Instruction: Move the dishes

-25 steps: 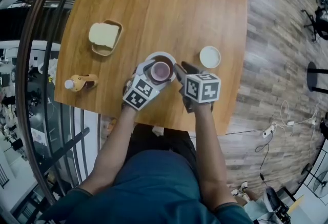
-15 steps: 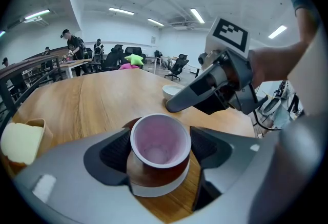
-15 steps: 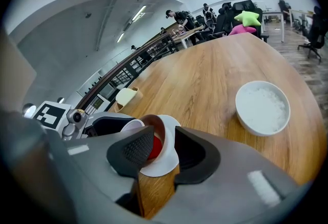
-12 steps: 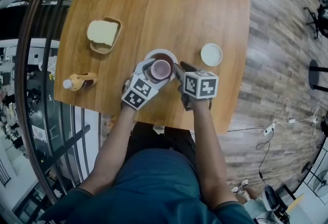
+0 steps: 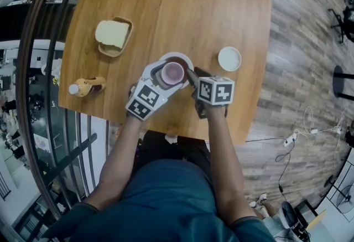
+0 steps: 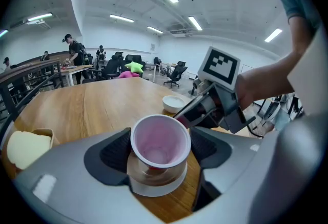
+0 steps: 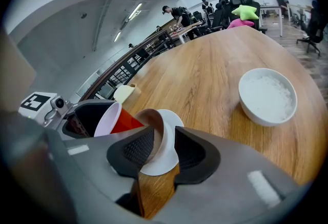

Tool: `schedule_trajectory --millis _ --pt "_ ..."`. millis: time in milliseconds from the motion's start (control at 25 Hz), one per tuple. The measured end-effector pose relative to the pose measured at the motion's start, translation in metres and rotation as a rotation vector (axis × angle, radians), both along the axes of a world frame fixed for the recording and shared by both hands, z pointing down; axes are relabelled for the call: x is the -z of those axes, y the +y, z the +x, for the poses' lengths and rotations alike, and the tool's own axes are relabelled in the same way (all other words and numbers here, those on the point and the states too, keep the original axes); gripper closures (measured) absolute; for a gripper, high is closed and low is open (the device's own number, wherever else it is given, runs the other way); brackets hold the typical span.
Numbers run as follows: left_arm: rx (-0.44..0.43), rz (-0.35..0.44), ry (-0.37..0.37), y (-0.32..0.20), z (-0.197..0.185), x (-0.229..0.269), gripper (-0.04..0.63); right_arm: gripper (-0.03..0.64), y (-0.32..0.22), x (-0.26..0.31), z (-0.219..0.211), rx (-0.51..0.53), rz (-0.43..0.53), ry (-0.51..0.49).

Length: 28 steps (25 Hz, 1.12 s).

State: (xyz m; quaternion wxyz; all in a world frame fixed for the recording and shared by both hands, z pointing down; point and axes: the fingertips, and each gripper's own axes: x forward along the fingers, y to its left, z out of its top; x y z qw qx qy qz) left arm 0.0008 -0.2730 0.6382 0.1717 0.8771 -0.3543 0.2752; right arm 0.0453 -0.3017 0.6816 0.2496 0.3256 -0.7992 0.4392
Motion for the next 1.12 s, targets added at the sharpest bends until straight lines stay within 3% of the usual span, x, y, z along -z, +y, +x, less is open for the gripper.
schedule_trajectory --millis 600,1120 --pt "0.039 0.084 -0.008 -0.001 -0.032 0.053 0.242 0.508 0.003 -0.011 -0.008 0.01 -0.029 0.024" --pt "0.135 0.087 -0.046 0.002 -0.08 0.058 0.242 0.517 0.0 -0.018 -0.002 -0.004 -0.067 0.113"
